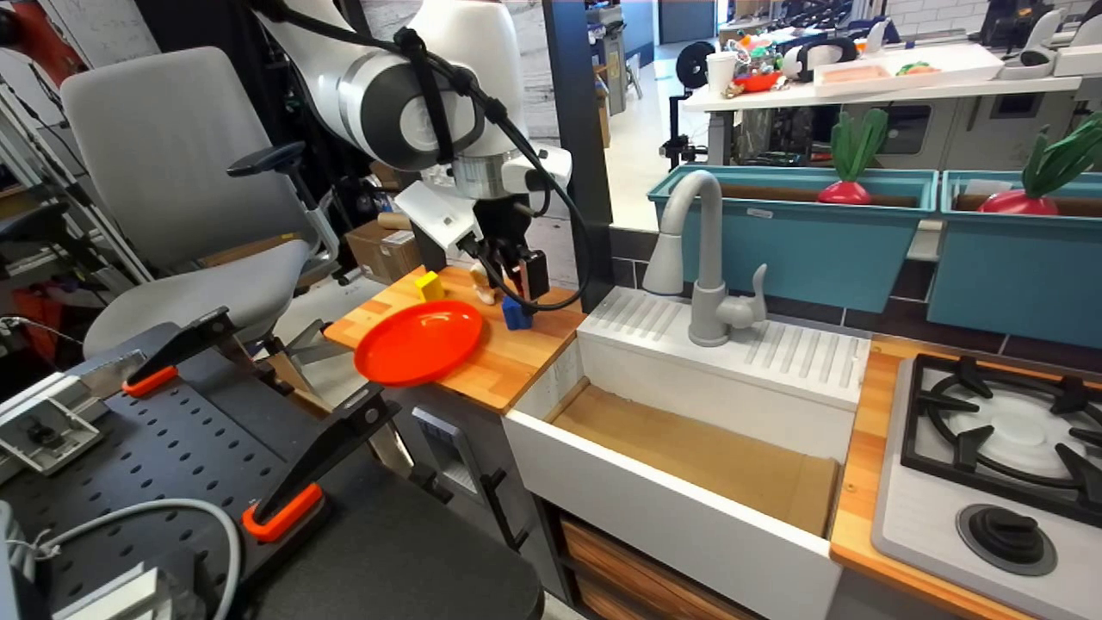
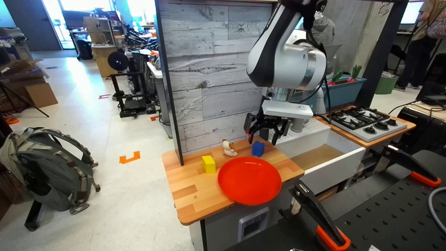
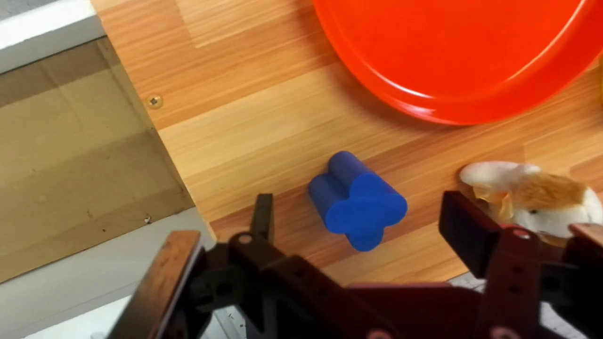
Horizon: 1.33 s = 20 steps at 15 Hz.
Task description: Move the blue object to the left
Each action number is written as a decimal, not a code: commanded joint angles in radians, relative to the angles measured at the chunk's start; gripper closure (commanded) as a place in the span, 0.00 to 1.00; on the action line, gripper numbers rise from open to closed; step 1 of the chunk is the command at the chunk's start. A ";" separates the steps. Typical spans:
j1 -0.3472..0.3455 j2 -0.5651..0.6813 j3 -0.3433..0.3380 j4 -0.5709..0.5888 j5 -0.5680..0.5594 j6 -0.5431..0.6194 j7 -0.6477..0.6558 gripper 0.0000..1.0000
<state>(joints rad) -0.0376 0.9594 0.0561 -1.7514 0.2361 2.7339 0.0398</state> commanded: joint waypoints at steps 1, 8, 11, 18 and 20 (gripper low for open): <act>0.027 0.043 -0.029 0.070 -0.038 -0.027 0.048 0.41; 0.048 0.071 -0.065 0.121 -0.065 -0.039 0.088 0.92; 0.054 0.076 -0.079 0.129 -0.083 -0.042 0.106 1.00; 0.053 0.055 -0.066 0.093 -0.101 -0.025 0.094 0.32; 0.045 0.039 -0.049 0.070 -0.098 -0.017 0.080 0.17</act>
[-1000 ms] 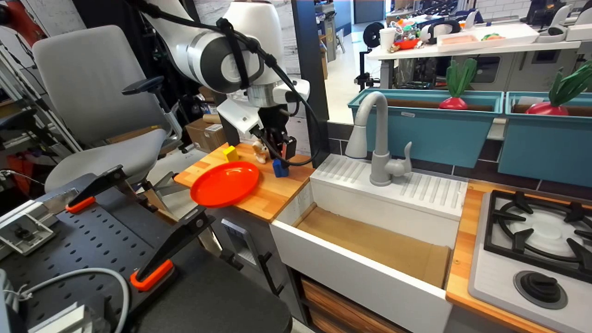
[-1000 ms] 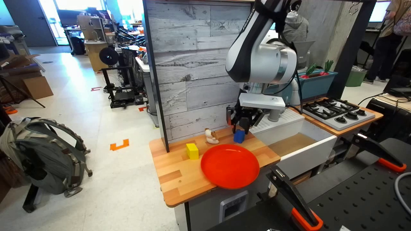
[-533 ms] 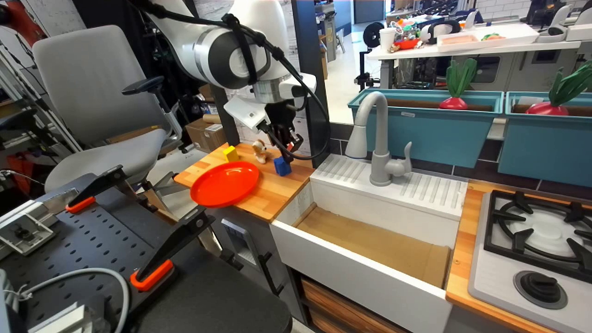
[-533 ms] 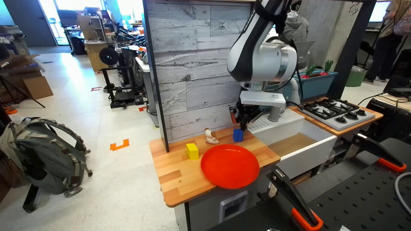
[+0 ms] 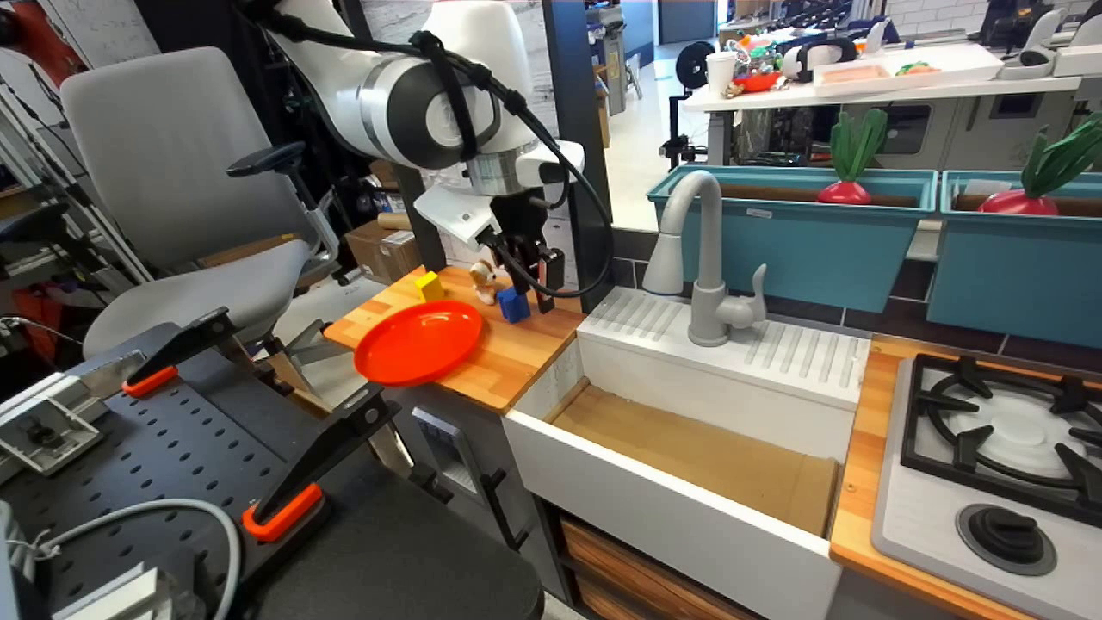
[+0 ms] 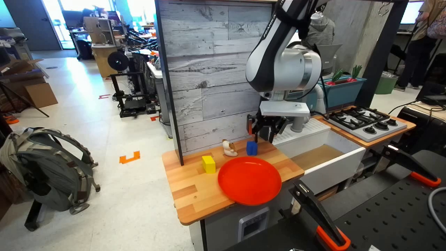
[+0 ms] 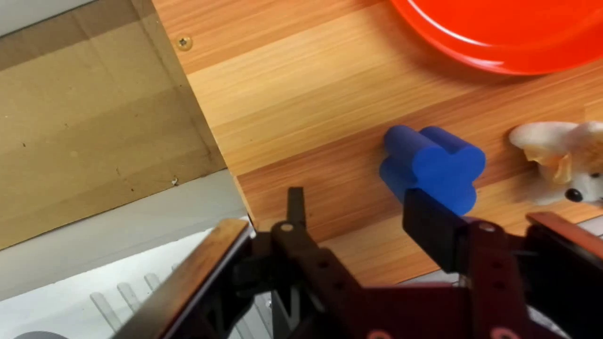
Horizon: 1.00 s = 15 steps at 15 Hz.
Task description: Move the blue object to the left
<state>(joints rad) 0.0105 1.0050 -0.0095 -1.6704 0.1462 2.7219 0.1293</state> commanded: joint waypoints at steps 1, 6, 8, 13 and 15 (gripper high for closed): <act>-0.006 -0.014 0.024 -0.022 -0.007 0.001 -0.016 0.09; -0.015 -0.037 0.056 -0.063 -0.002 0.023 -0.040 0.00; -0.016 -0.051 0.071 -0.083 -0.002 0.033 -0.055 0.00; -0.009 -0.022 0.080 -0.043 -0.004 0.025 -0.062 0.00; -0.010 -0.011 0.081 -0.029 -0.001 0.028 -0.059 0.00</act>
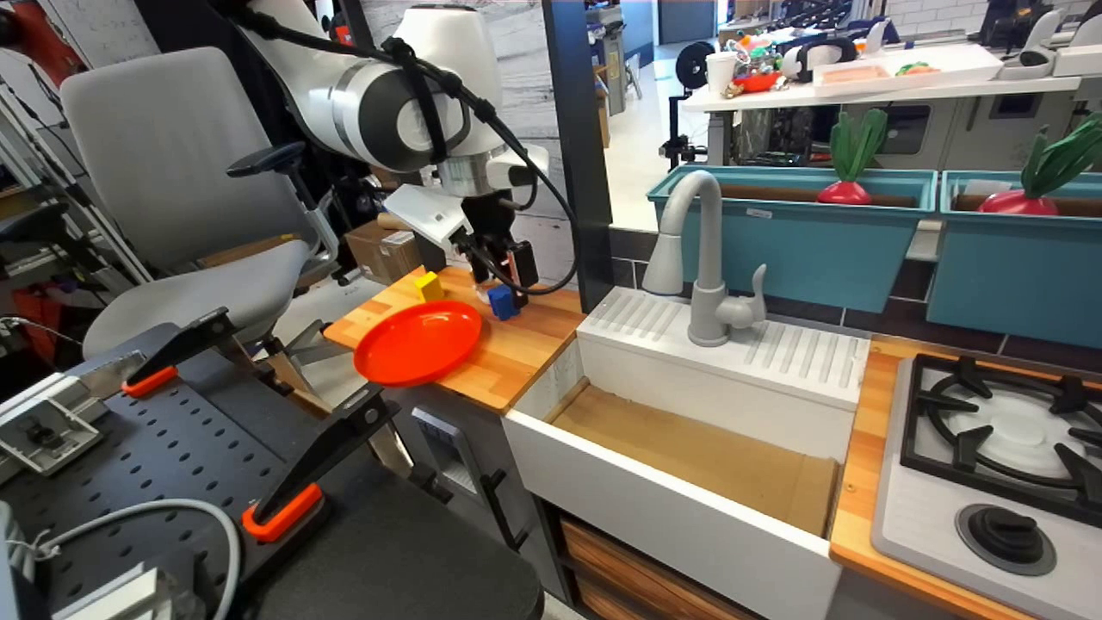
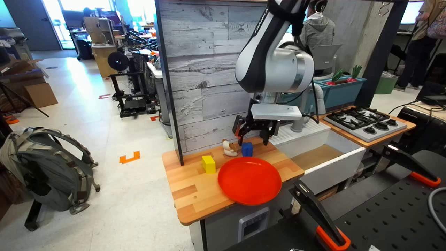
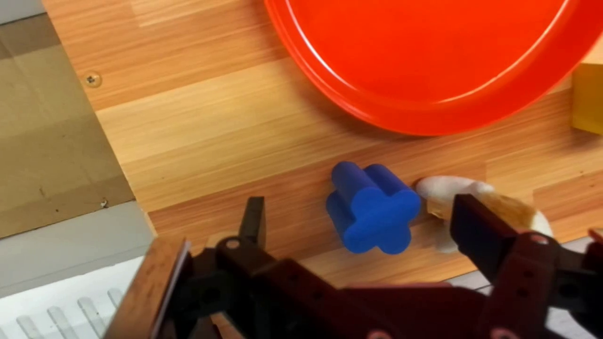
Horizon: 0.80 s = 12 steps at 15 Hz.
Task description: Move the blue object to the left
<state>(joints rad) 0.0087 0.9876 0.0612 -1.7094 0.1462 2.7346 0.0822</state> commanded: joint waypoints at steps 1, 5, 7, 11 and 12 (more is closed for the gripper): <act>-0.007 0.013 0.009 0.018 0.000 0.016 -0.009 0.00; 0.000 0.030 0.005 0.042 0.001 0.016 0.002 0.00; 0.004 0.038 0.003 0.056 0.002 0.016 0.009 0.00; 0.022 0.061 -0.013 0.087 -0.006 0.013 0.026 0.28; 0.024 0.066 -0.016 0.091 -0.008 0.014 0.026 0.34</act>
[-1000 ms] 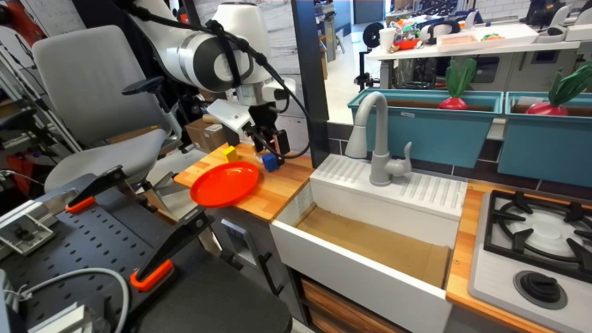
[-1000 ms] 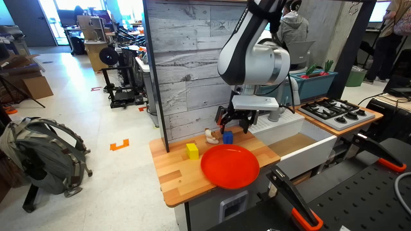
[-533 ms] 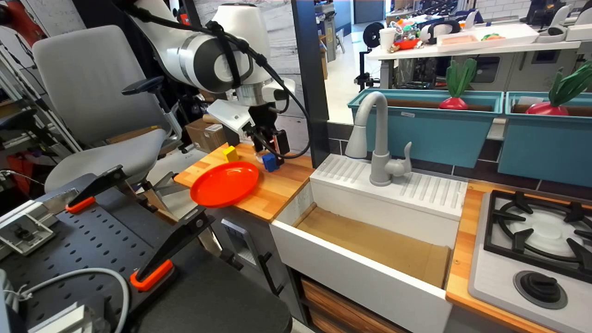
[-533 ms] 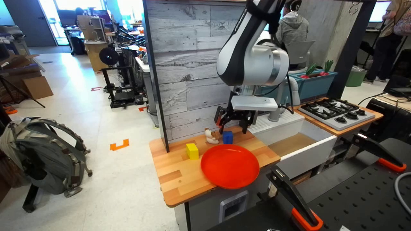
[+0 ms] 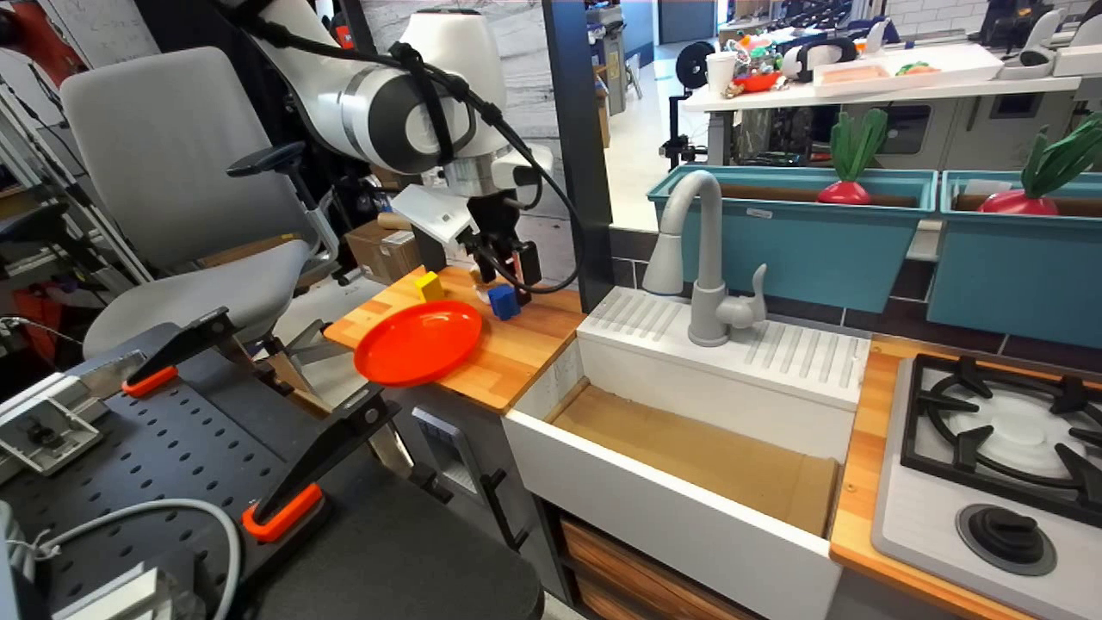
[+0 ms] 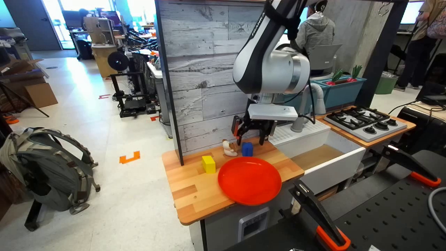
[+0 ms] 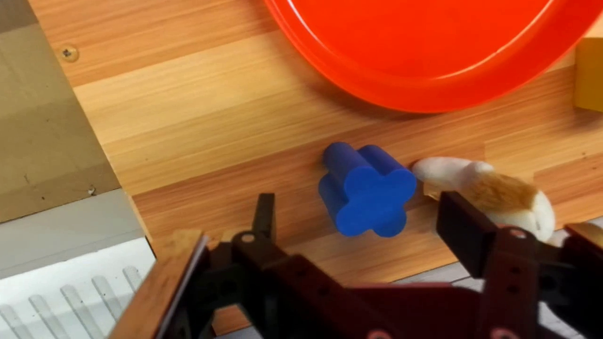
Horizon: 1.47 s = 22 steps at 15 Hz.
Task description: Move the blue object to the left
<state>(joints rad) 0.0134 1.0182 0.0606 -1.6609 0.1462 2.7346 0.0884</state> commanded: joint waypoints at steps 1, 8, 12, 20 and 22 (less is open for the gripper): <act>0.022 0.041 -0.017 0.048 -0.009 0.014 0.021 0.42; 0.029 0.040 -0.020 0.044 -0.010 0.016 0.018 0.83; 0.023 -0.025 0.008 -0.035 -0.005 0.030 -0.003 0.83; 0.057 -0.175 0.087 -0.200 -0.006 0.057 -0.041 0.83; 0.074 -0.193 0.101 -0.215 -0.008 0.053 -0.041 0.83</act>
<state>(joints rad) 0.0722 0.8826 0.1419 -1.8086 0.1454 2.7621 0.0627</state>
